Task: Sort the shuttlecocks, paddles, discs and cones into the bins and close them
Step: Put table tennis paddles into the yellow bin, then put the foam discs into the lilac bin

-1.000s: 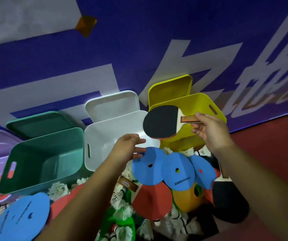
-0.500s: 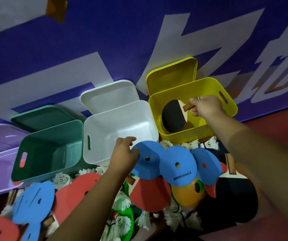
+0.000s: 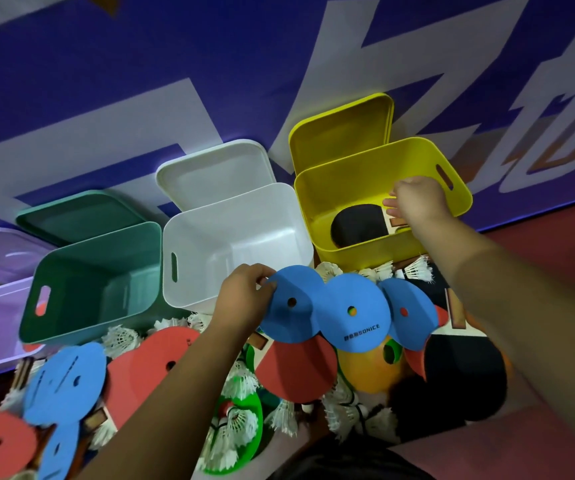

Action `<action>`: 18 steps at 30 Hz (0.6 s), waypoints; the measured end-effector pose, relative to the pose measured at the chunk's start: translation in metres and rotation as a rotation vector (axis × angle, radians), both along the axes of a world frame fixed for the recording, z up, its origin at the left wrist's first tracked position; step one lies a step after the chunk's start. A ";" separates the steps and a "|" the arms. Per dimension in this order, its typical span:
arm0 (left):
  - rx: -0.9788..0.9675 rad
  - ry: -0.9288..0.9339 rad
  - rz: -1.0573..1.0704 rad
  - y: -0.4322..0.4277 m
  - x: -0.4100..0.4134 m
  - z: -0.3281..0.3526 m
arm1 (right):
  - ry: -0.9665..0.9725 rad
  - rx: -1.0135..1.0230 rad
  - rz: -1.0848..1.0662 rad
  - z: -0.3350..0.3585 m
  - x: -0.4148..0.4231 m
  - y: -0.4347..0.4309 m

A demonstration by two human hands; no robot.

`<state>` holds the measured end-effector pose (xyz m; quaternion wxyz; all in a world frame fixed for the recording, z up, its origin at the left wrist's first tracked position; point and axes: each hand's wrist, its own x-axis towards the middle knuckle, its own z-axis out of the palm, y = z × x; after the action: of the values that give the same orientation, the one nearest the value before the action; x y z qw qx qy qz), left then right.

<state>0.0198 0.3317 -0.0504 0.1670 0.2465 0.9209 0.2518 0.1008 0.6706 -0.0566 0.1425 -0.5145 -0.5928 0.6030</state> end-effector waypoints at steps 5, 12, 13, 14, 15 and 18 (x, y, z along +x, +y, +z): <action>0.054 0.010 -0.012 -0.004 0.005 0.001 | 0.061 0.262 0.247 0.021 0.022 -0.060; 0.131 -0.042 0.018 -0.012 0.015 0.008 | 0.047 0.249 0.466 0.022 0.049 -0.118; 0.155 -0.056 0.019 -0.013 0.017 0.010 | 0.024 0.243 0.470 0.018 0.052 -0.120; 0.172 -0.067 0.018 -0.015 0.019 0.012 | -0.004 0.234 0.475 0.012 0.056 -0.121; 0.188 -0.078 0.018 -0.016 0.022 0.015 | -0.041 0.231 0.487 0.006 0.060 -0.121; 0.263 -0.189 0.048 -0.022 0.032 0.024 | -0.198 0.290 0.557 -0.018 0.071 -0.120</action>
<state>0.0521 0.3098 -0.0267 0.2130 0.2191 0.8658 0.3962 0.1716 0.5509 -0.0745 -0.0144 -0.3632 -0.8014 0.4750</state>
